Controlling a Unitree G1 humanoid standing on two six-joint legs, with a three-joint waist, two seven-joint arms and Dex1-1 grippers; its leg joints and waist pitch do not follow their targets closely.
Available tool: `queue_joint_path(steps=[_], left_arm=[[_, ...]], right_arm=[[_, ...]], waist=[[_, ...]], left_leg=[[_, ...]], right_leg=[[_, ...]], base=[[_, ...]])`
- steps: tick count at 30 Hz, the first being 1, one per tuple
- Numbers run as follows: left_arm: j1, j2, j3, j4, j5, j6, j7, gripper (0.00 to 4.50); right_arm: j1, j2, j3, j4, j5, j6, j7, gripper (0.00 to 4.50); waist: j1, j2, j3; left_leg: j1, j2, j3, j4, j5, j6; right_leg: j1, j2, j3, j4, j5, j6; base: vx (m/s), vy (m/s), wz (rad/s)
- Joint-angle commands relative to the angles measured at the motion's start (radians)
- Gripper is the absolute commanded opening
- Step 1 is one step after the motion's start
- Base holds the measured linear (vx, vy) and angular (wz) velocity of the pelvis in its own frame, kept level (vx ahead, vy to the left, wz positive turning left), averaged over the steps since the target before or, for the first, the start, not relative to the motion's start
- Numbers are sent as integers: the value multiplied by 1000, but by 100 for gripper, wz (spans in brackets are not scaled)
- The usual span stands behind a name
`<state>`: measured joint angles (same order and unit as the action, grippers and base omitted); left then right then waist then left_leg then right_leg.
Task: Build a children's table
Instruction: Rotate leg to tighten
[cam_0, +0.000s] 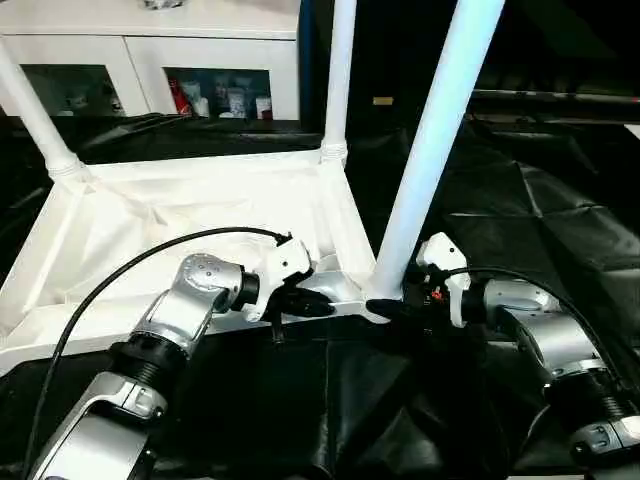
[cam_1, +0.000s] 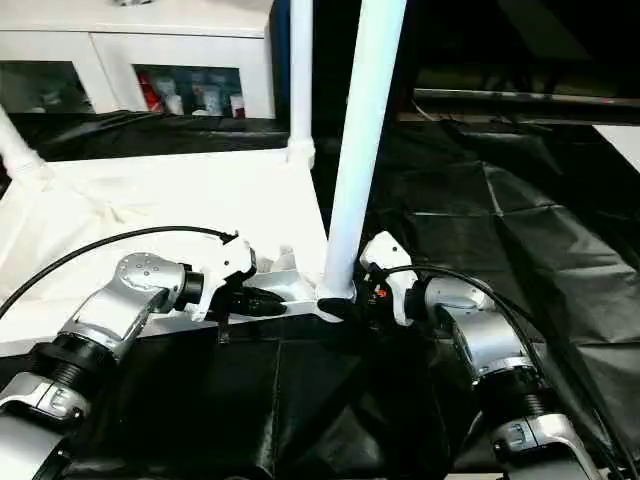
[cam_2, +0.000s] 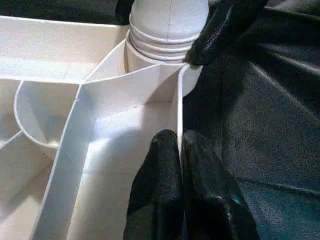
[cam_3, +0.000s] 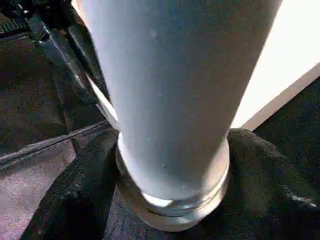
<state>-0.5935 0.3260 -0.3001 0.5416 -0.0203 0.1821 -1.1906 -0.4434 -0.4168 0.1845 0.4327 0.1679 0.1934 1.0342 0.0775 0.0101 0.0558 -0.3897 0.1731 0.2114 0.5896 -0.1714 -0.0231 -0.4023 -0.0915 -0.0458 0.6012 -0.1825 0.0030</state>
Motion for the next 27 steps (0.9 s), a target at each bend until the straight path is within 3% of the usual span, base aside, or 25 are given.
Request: queue_joint_path(steps=[1,5,6,7,9,11,12,13,14,15,16,23,25,27], left_arm=[[12,-20,-4,-28,-32,-8,-24,0],[1,-55,15,1,-11,12,80,0],[-11,-83,30,28,2,17,156,0],[-20,-101,37,45,9,26,196,0],[-30,-119,41,63,16,47,236,0],[-45,-142,44,85,29,85,289,0],[-67,-176,48,130,59,111,398,0],[-75,-197,55,149,63,122,441,0],[-75,-197,55,149,63,122,441,0],[-79,-230,60,163,71,126,494,0],[-83,-244,63,170,72,128,507,0],[-115,-269,66,222,81,107,543,0],[-118,-263,68,227,80,106,539,0],[-118,-249,65,230,84,102,527,0]], right_arm=[[-13,12,1,14,10,8,5,293],[-37,58,-37,113,-24,5,-144,280],[-51,88,-59,169,-43,3,-248,277],[-58,112,-76,198,-46,6,-313,276],[-66,141,-98,227,-45,10,-386,276],[-76,180,-130,261,-40,10,-488,275],[-90,229,-170,304,-39,0,-634,275],[-96,248,-178,320,-46,-7,-693,275],[-96,248,-178,320,-46,-7,-693,275],[-108,282,-187,351,-65,-29,-787,275],[-118,297,-189,367,-71,-33,-817,274],[-164,326,-176,410,-92,-92,-835,274],[-168,323,-181,409,-88,-111,-823,330],[-166,311,-192,392,-72,-131,-790,344]], waist=[[0,-17,-66],[-7,-15,-66],[-11,-17,-64],[-22,-14,-61],[-26,-17,-63],[-28,-12,-62],[-29,-6,-62],[-34,-5,-60],[-37,-9,-61],[-36,-3,-62],[-39,4,-61],[-47,2,-63],[-47,3,-63],[-46,1,-64]], left_leg=[[26,61,-28,-68,-213,52],[25,60,-29,-68,-221,41],[24,58,-32,-70,-231,28],[29,57,-32,-71,-270,8],[30,55,-35,-72,-283,0],[32,56,-35,-74,-295,-4],[32,55,-36,-75,-301,-9],[36,54,-36,-76,-321,-23],[35,53,-38,-77,-338,-30],[35,54,-40,-77,-339,-33],[37,53,-40,-78,-355,-35],[36,51,-41,-80,-404,-20],[36,52,-41,-80,-408,-20],[36,52,-41,-80,-403,-16]], right_leg=[[38,-61,38,-68,-214,-243],[35,-61,38,-70,-225,-244],[38,-62,37,-72,-253,-239],[31,-61,37,-79,-310,-228],[35,-62,36,-81,-339,-215],[31,-60,37,-85,-337,-210],[31,-61,38,-84,-337,-209],[24,-59,37,-89,-362,-203],[28,-60,35,-91,-381,-195],[29,-61,35,-91,-380,-193],[24,-59,36,-94,-378,-190],[25,-56,32,-102,-396,-173],[23,-57,33,-103,-399,-172],[23,-58,34,-103,-390,-174]], base=[[0,0,0],[0,0,0],[0,0,0],[0,0,0],[0,0,0],[0,0,0],[0,0,0],[0,0,0],[0,0,0],[0,0,0],[0,0,0],[0,0,0],[0,0,0],[0,0,0]])
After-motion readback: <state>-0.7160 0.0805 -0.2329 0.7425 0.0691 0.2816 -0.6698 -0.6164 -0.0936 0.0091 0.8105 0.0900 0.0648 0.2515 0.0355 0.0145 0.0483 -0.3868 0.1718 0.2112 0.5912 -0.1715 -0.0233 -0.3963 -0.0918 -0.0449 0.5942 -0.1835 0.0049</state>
